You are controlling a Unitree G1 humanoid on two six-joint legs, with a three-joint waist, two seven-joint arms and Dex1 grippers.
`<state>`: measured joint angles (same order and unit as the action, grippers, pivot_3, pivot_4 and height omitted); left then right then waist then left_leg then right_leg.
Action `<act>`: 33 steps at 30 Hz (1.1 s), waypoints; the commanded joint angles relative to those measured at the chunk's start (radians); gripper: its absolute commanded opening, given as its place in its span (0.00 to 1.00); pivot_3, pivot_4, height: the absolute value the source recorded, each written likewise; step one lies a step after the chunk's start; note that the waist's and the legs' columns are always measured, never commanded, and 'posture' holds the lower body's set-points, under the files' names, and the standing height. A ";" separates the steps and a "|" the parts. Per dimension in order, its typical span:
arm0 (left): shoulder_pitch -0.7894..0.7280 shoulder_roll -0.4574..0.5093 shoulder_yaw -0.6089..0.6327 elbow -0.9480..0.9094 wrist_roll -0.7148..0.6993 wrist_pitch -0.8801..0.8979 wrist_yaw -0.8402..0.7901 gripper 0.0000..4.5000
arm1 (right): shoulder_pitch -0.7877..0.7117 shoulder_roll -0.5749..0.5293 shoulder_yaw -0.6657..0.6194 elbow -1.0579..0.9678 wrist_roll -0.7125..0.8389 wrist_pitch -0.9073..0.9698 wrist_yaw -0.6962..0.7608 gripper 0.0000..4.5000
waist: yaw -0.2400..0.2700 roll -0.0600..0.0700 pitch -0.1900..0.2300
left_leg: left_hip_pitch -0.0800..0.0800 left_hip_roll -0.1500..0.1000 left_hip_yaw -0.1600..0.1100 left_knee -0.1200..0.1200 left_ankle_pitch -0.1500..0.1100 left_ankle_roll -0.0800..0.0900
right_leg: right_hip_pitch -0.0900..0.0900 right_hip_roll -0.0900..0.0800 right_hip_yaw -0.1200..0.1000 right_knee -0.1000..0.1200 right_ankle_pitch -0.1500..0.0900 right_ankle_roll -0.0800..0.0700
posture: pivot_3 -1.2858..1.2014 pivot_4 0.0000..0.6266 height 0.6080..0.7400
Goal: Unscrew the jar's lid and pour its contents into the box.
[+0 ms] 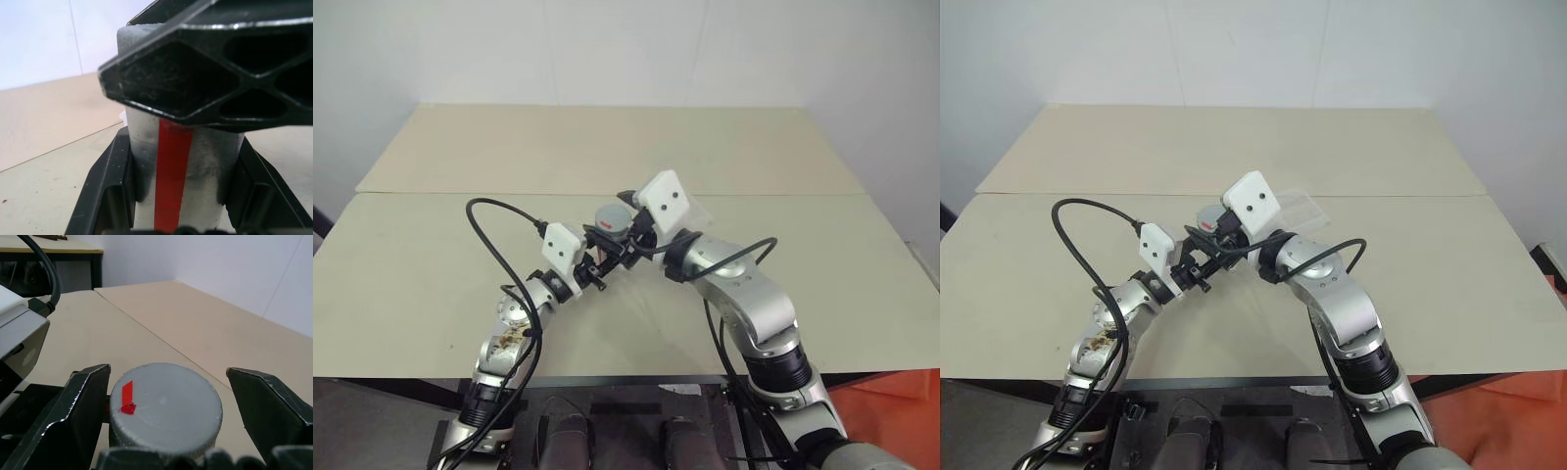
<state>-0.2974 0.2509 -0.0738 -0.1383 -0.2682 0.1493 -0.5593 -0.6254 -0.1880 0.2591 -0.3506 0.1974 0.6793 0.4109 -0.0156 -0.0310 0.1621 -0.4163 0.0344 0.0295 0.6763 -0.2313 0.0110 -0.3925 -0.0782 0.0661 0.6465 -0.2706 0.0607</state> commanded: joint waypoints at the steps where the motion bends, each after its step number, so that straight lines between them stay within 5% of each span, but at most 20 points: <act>1: -0.001 -0.001 0.005 -0.034 -0.001 -0.007 0.005 0.43 | -0.022 -0.009 -0.014 -0.043 0.006 -0.034 0.022 0.99 | 0.000 0.000 0.000 | 0.000 0.000 0.000 0.000 0.000 0.000 | 0.000 0.000 0.000 0.000 0.000 0.000 | 0.52 0.24 1.00; 7: -0.013 -0.003 0.007 -0.020 -0.001 -0.010 0.005 0.43 | -0.011 -0.006 -0.025 -0.053 0.018 -0.020 0.025 0.99 | 0.000 0.000 0.000 | 0.000 0.000 0.000 0.000 0.000 0.000 | 0.000 0.000 0.000 0.000 0.000 0.000 | 0.52 0.24 1.00; 14: -0.015 -0.002 0.003 -0.014 -0.001 -0.011 -0.002 0.43 | -0.008 0.004 -0.040 -0.054 0.034 -0.013 0.016 0.61 | 0.000 0.000 0.000 | 0.000 0.000 0.000 0.000 0.000 0.000 | 0.000 0.000 0.000 0.000 0.000 0.000 | 0.52 0.24 1.00; 25: 0.004 0.042 0.010 -0.069 -0.051 0.003 -0.074 0.43 | -0.011 -0.070 -0.046 -0.031 0.060 -0.067 0.134 0.61 | -0.001 0.000 0.000 | 0.000 0.000 0.000 0.000 0.000 0.000 | 0.000 0.000 0.000 0.000 0.000 0.000 | 0.52 0.24 1.00; 33: 0.016 0.145 0.017 -0.156 -0.188 0.040 -0.258 0.43 | -0.078 -0.216 -0.075 0.083 0.222 -0.176 0.518 0.61 | -0.003 0.001 0.001 | 0.000 0.001 0.000 -0.001 0.000 0.000 | 0.000 0.000 0.000 -0.001 0.000 0.000 | 0.52 0.24 1.00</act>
<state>-0.2704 0.3853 -0.0758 -0.2286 -0.4049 0.1918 -0.7714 -0.6825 -0.3858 0.2031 -0.2809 0.3927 0.5553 0.8473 -0.0182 -0.0301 0.1635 -0.4164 0.0349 0.0297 0.6752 -0.2313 0.0111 -0.3924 -0.0779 0.0661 0.6452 -0.2708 0.0606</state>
